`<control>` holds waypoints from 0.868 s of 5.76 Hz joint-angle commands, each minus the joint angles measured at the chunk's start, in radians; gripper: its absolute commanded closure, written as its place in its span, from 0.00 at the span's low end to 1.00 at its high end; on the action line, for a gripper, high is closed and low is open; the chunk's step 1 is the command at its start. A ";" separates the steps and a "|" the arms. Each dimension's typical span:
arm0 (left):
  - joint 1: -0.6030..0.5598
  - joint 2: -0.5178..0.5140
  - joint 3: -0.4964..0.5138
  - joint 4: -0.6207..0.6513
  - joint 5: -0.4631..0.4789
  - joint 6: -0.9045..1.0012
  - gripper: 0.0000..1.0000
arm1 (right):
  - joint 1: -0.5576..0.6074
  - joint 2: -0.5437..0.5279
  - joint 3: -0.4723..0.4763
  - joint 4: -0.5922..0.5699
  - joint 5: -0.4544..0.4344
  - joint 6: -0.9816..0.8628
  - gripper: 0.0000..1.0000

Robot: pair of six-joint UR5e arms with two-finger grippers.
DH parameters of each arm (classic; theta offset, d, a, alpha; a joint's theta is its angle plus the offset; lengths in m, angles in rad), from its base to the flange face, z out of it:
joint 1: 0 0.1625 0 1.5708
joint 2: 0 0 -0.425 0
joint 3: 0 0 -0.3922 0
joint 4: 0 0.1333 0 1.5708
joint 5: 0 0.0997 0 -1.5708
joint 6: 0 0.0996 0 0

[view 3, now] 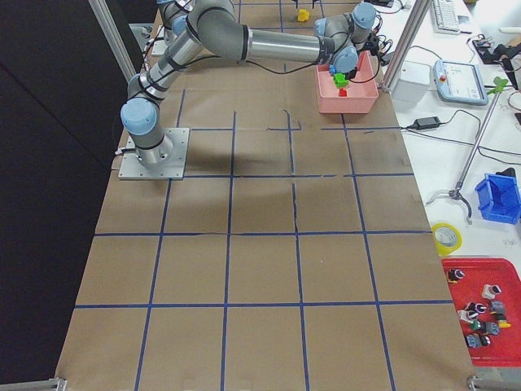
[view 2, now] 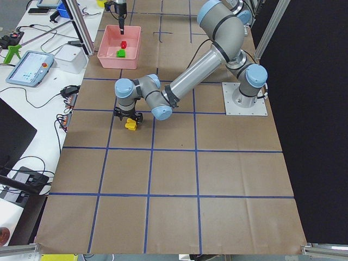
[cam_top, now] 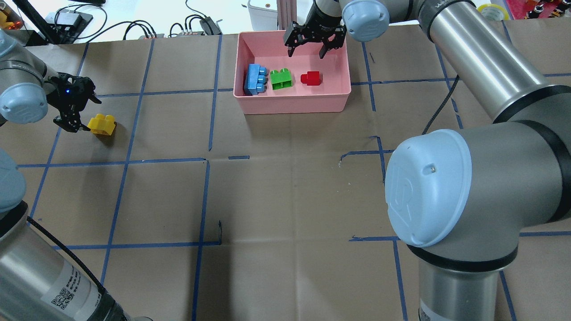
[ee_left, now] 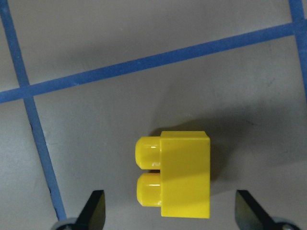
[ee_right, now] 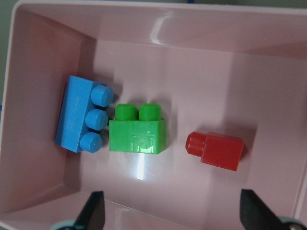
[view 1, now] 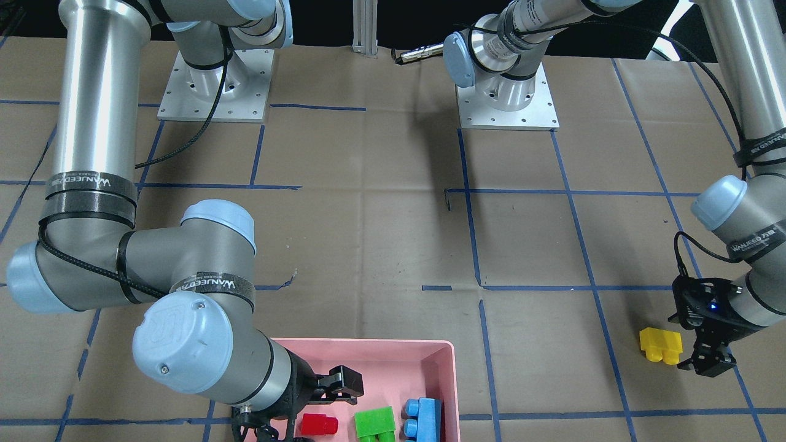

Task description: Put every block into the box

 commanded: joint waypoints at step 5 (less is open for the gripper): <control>0.004 -0.021 -0.046 0.029 -0.003 -0.039 0.05 | -0.055 -0.603 0.569 0.033 -0.247 -0.004 0.01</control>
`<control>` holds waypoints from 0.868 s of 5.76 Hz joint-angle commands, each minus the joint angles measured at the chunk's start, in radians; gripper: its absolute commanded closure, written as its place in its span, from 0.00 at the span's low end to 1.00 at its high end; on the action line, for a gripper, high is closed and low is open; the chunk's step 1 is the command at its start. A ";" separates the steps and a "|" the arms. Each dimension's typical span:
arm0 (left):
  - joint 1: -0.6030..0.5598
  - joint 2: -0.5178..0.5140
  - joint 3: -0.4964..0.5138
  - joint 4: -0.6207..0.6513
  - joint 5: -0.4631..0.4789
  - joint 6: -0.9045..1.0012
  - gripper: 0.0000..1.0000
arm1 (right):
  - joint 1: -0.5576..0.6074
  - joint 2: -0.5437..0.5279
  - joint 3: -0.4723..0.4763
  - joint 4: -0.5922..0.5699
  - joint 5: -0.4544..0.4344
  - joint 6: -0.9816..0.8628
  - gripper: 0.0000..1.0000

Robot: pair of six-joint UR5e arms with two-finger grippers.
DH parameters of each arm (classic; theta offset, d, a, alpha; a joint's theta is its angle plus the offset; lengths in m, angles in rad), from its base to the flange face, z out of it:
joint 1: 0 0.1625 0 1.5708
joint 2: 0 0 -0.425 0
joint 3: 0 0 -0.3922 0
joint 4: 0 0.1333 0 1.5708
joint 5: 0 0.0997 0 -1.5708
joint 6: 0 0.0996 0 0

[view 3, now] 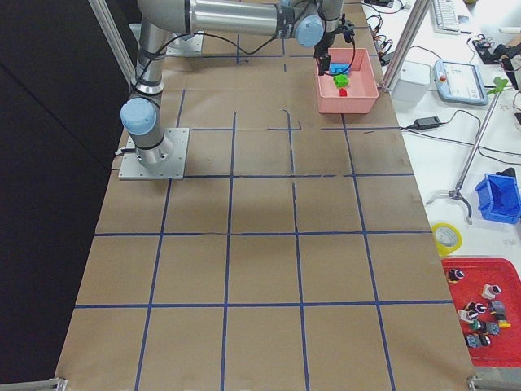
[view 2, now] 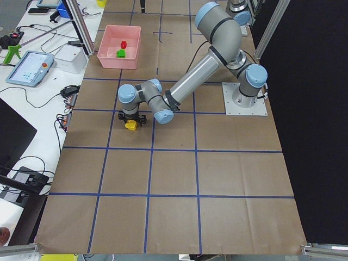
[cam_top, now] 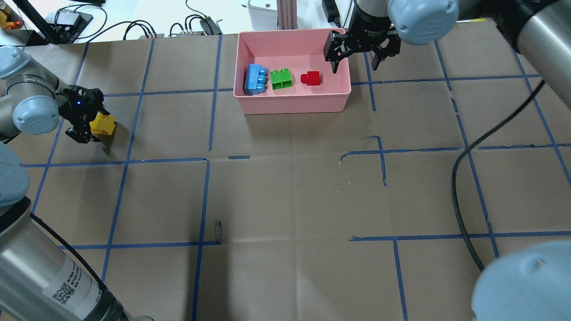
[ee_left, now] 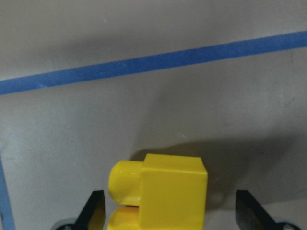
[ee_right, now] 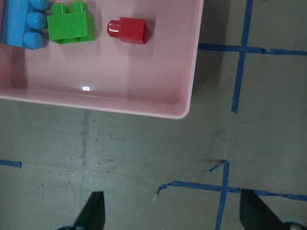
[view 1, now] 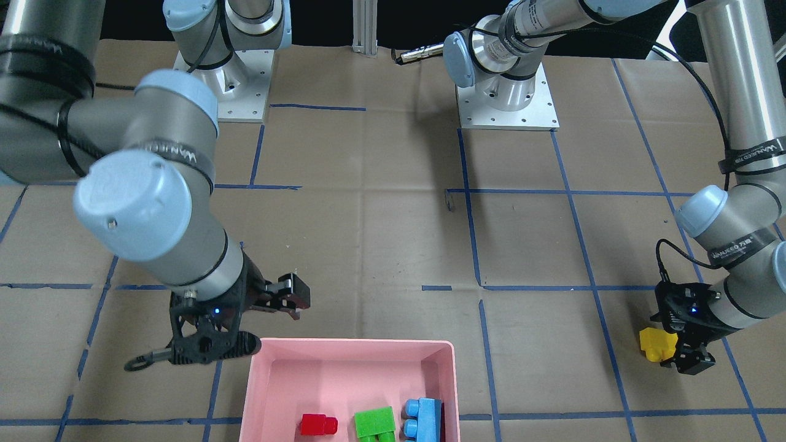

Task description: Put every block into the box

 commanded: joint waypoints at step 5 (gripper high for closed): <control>-0.002 0.009 0.022 0.007 0.014 0.002 0.83 | -0.021 -0.284 0.203 0.143 -0.123 0.001 0.00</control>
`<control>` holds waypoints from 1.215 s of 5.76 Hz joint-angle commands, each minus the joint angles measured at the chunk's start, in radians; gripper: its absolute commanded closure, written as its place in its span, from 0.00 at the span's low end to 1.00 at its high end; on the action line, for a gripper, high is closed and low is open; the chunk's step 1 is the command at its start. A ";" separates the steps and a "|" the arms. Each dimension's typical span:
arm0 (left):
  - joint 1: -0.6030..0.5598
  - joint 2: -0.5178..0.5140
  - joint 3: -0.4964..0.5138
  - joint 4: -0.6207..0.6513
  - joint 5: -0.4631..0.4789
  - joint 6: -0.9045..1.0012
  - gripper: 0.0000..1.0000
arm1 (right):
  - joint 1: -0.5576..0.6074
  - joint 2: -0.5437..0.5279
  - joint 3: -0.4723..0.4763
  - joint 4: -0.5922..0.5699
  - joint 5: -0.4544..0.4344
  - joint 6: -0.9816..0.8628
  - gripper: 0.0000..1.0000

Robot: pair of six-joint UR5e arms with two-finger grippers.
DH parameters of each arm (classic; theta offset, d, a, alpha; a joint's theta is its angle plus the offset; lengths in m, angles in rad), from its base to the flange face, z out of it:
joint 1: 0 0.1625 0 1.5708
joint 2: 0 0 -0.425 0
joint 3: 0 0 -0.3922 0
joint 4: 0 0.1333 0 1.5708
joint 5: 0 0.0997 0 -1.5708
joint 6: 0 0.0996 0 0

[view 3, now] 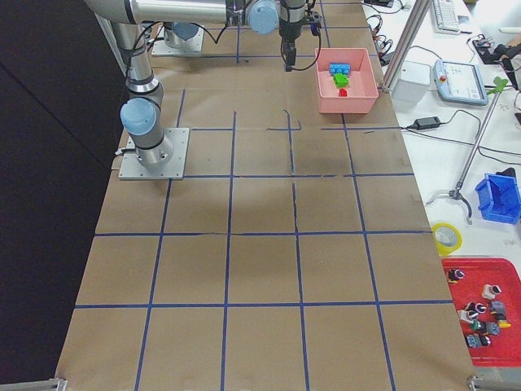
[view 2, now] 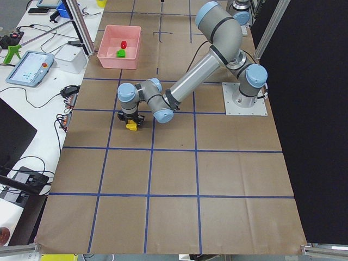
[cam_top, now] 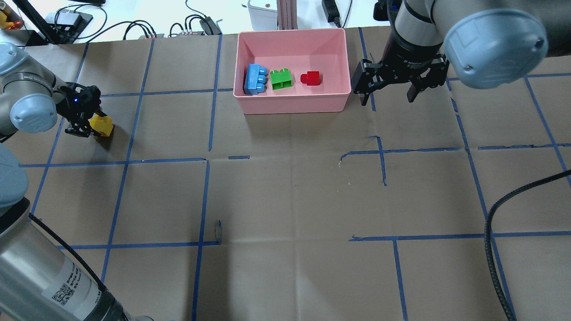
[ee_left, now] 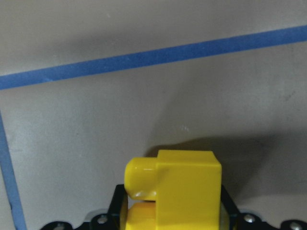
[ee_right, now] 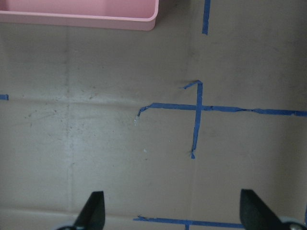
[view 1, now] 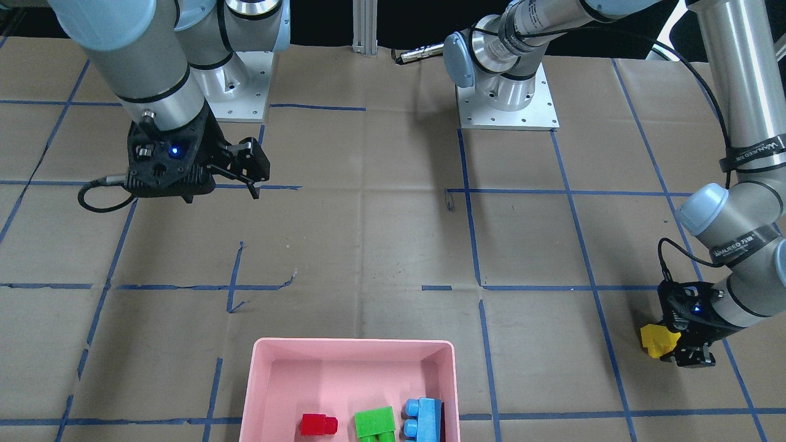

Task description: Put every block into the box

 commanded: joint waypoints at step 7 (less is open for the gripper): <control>-0.317 0.046 0.383 -0.268 -0.024 -1.042 1.00 | 0.000 -0.075 0.048 -0.002 -0.096 0.005 0.00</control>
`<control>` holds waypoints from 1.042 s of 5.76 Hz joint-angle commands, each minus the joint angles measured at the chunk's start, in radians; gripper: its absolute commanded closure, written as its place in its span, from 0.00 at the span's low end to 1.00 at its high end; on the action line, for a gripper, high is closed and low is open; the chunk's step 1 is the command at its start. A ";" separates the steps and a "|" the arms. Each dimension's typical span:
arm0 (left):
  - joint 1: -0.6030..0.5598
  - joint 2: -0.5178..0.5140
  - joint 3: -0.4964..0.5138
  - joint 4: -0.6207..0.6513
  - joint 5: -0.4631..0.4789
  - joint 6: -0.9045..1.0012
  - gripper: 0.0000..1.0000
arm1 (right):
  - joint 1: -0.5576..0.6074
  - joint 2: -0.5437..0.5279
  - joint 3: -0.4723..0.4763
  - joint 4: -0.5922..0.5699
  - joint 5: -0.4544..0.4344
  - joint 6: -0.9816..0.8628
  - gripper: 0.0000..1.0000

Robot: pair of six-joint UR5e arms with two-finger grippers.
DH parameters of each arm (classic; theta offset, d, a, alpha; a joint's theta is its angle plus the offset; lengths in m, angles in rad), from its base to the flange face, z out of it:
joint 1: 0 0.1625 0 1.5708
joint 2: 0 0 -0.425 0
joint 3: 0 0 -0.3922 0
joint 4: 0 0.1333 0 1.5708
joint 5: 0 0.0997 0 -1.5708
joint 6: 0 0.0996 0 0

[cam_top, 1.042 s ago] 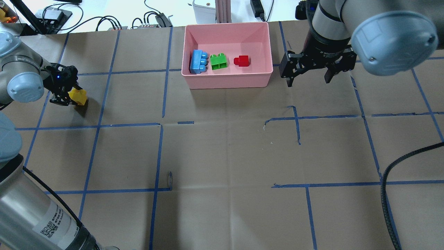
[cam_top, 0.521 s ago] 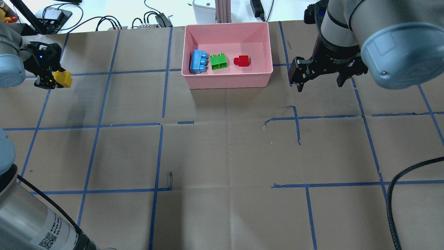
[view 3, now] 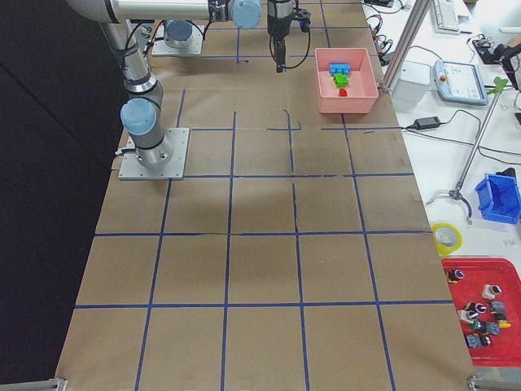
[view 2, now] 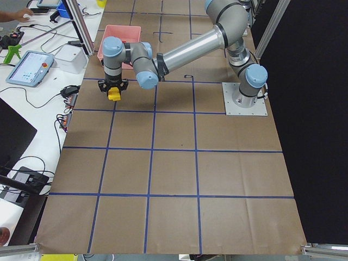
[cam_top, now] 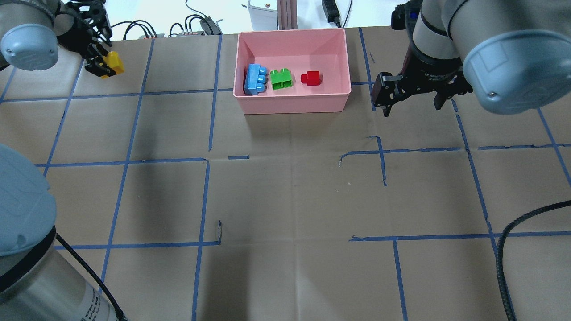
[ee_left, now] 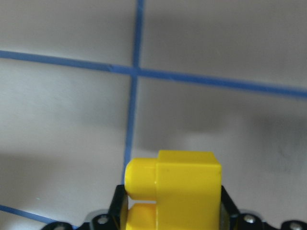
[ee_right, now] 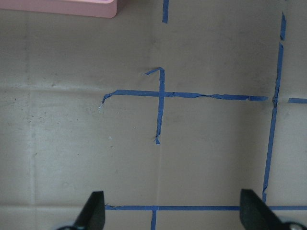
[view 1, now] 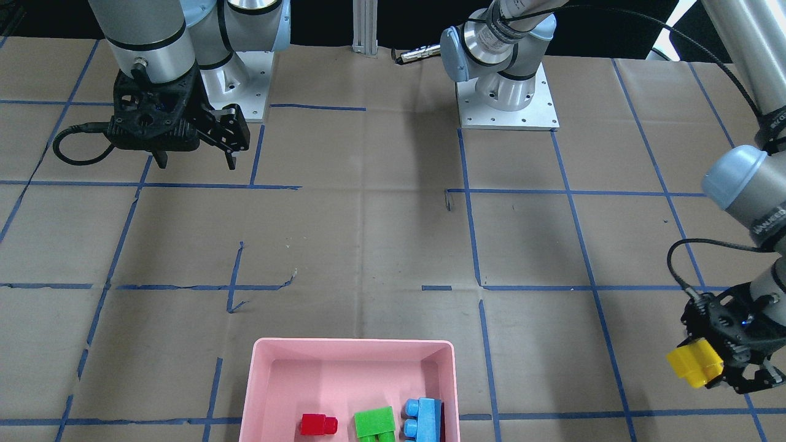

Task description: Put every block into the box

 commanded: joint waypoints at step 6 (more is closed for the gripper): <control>-0.452 -0.161 0.291 -0.188 0.082 -1.458 1.00 | 0.002 -0.013 0.000 0.029 0.005 0.009 0.00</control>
